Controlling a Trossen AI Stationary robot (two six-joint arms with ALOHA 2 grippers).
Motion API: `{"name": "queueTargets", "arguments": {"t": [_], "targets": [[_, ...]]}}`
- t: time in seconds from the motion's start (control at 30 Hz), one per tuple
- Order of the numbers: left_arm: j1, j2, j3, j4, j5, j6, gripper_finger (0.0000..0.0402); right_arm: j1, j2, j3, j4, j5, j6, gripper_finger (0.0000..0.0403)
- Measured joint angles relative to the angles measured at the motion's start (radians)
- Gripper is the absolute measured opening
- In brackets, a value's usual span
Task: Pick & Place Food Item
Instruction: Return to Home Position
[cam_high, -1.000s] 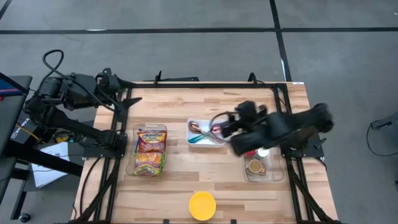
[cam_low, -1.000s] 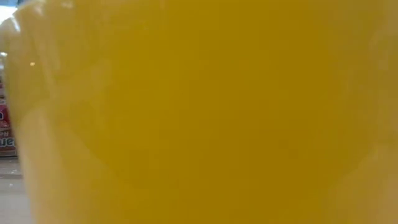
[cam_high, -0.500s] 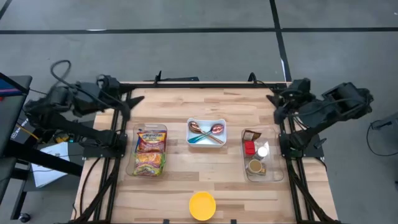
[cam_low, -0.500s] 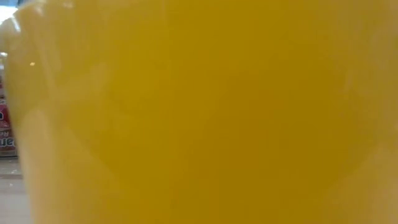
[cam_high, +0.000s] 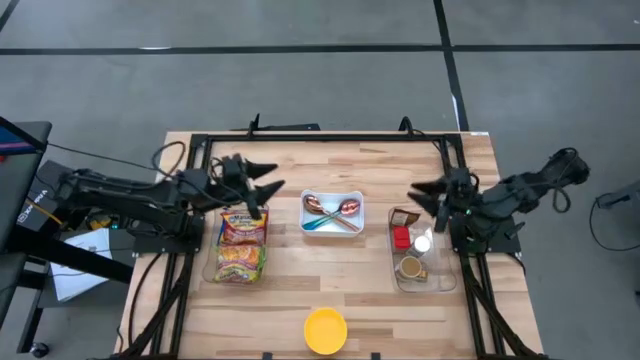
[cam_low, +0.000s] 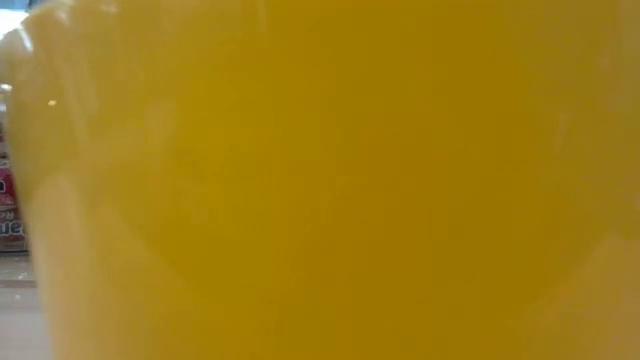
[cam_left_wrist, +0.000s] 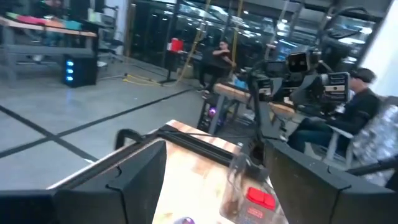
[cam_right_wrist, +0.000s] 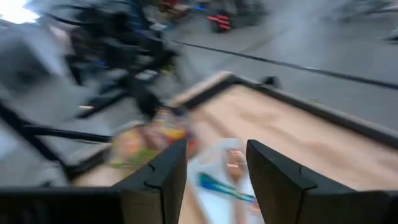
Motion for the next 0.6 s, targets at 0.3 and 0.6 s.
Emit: {"name": "queueTargets", "arguments": {"t": [0.3,0.6], "targets": [[-0.001,0.123,-0.007,0.078,0.079,-0.001,0.0263,-0.066,-0.056,-0.308,0.494,-0.226,-0.041,0.0159],[-0.004,-0.087,-0.156,0.084,0.227,0.016,0.0181,-0.106,-0.008,-0.333,0.613,-0.225,0.017,0.0159]]}}
